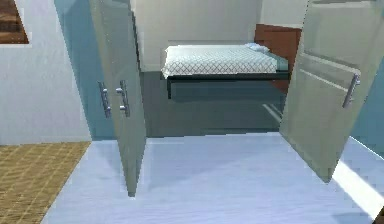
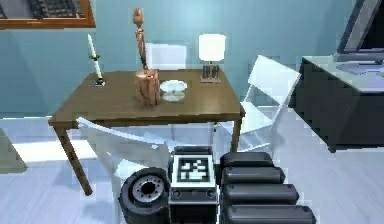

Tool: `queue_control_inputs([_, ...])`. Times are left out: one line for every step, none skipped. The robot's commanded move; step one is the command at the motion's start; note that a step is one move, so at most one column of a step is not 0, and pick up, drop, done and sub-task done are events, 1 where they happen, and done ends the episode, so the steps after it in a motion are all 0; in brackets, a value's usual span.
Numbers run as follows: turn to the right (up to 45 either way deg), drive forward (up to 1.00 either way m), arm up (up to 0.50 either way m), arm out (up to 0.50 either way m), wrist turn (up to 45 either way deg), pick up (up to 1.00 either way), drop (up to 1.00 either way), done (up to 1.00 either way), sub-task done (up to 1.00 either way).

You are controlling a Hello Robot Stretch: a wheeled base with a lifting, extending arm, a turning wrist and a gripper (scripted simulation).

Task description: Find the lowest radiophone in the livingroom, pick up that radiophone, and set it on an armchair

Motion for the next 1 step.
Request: queue_control_inputs([0.0, 1.0, 0.0, 0.0, 0.0, 0.0, 0.0, 0.0, 0.0])
